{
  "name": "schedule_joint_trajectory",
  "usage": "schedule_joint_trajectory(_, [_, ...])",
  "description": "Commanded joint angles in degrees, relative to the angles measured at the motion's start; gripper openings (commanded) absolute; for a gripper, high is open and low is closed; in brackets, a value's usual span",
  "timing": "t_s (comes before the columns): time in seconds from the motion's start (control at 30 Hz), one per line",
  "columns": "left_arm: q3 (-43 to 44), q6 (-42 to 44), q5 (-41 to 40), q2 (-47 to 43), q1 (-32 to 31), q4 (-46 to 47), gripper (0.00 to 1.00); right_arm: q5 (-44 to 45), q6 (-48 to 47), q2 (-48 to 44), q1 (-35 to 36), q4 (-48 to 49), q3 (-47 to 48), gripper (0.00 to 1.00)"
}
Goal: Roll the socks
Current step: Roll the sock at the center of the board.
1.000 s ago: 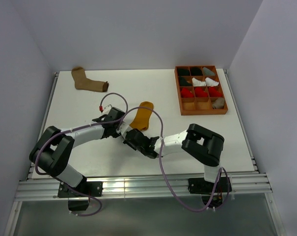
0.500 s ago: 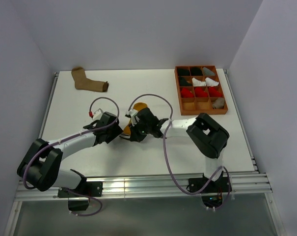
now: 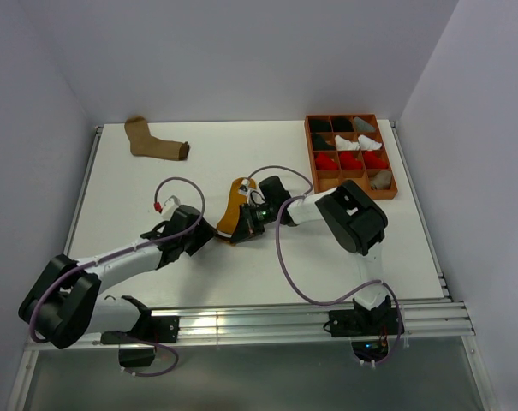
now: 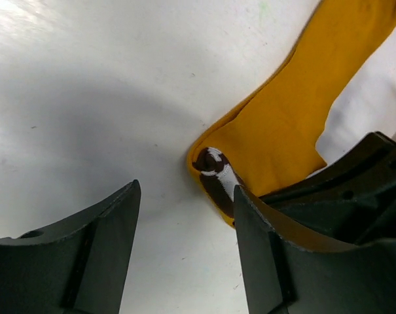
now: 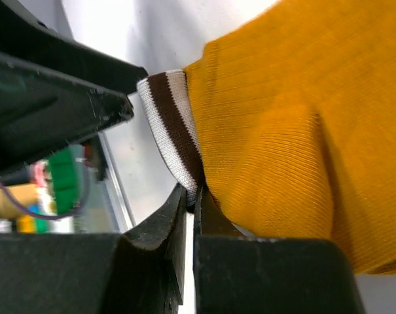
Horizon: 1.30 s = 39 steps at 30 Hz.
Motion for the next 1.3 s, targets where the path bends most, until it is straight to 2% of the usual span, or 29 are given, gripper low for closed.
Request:
schedule_joint_trajectory(0.0, [0.2,-0.2,1.4,1.6,-0.7,4.7,0.63,-2.6,6.5,2.4,-0.8,1.0,-0.8,0.0])
schedule_joint_trajectory(0.33, [2.7,0.5,0.9,9.5,-1.0,6.6,0.5,-3.6,9.3,4.0,-2.1,2.4,-0.7,0.0])
schedule_joint_trajectory(0.47, [4.9,1.2,1.1,13.1,-1.1,3.6,0.43,-1.5,6.0,1.6,-1.9,1.6,-1.4,0.0])
schedule_joint_trajectory(0.53, [5.3,1.5,1.0,14.9,-1.2,2.4,0.38,0.3,3.1,-1.2,-1.8,0.9,-2.2,0.09])
schedule_joint_trajectory(0.57, [5.9,1.7,1.0,15.3,-1.2,1.9,0.36,2.7,1.8,-2.2,-1.6,-0.3,-2.5,0.14])
schedule_joint_trajectory(0.6, [6.2,2.0,0.9,16.1,-1.2,0.5,0.35,4.4,0.5,-3.1,-1.5,-0.7,-2.7,0.24])
schedule_joint_trajectory(0.77, [9.1,5.1,0.4,18.1,-1.3,-3.5,0.32,14.2,-6.2,-11.1,0.4,0.2,-6.9,0.4])
schedule_joint_trajectory(1.0, [14.0,9.8,-0.8,18.2,-1.3,-9.8,0.31,39.7,-15.5,-22.6,7.9,1.2,-11.8,0.45])
schedule_joint_trajectory(1.03, [15.1,10.7,-0.9,18.1,-1.3,-10.8,0.31,45.4,-17.7,-23.3,10.5,1.7,-12.4,0.45])
schedule_joint_trajectory(1.13, [16.8,12.0,-0.6,18.4,-1.3,-11.9,0.31,54.9,-21.3,-24.7,15.6,3.4,-13.0,0.47])
schedule_joint_trajectory(1.27, [18.0,12.7,0.6,19.3,-1.3,-12.6,0.31,60.8,-24.5,-24.1,19.8,6.4,-13.2,0.48])
